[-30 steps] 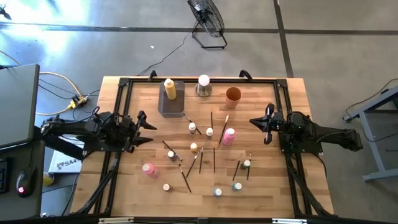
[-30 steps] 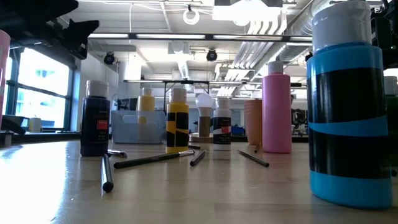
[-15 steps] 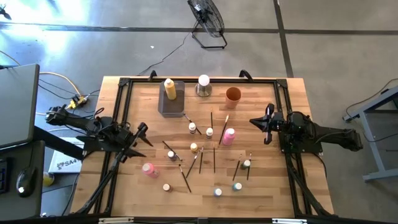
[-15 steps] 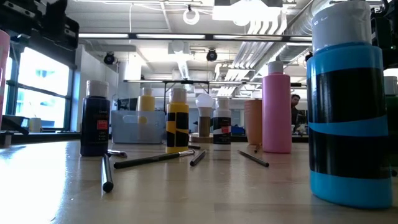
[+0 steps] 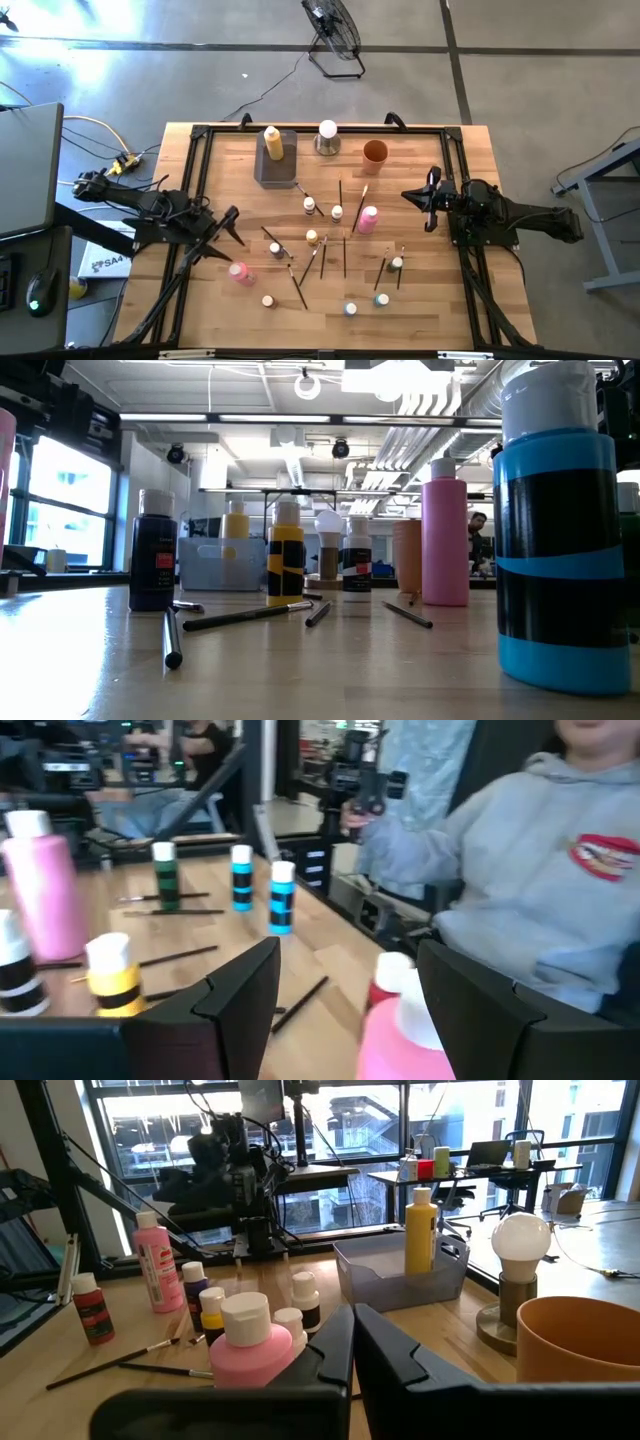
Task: Pick & Place Paint Supplies
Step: Put the left large pink paint bottle into the gray bin
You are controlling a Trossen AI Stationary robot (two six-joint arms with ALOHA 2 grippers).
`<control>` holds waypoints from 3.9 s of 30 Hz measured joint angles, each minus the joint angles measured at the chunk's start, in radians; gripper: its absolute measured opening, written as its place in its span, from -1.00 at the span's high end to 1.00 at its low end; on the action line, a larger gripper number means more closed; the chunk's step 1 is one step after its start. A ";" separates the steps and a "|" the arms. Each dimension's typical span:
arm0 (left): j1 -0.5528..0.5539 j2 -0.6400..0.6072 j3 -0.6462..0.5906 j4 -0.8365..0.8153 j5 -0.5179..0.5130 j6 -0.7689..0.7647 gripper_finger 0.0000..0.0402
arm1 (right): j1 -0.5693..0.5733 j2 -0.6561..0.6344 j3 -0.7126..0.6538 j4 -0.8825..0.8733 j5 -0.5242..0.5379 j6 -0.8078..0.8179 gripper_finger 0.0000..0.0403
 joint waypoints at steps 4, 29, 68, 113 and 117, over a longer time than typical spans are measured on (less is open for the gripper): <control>0.000 0.000 0.000 0.003 0.054 0.003 -0.17 | 0.000 0.000 0.000 0.000 0.000 0.000 0.98; 0.000 0.012 -0.001 0.029 0.125 0.064 -0.17 | 0.000 0.000 0.000 0.000 0.001 0.000 0.98; 0.000 0.297 -0.002 0.177 0.206 0.113 -0.17 | 0.000 0.000 0.000 0.000 0.004 0.000 0.98; -0.119 0.518 -0.001 0.405 0.095 0.151 -0.17 | 0.000 0.000 0.000 0.000 0.004 0.000 0.98; -0.119 0.518 -0.001 0.403 0.095 0.151 -0.17 | 0.000 0.000 0.000 0.000 0.004 0.000 0.98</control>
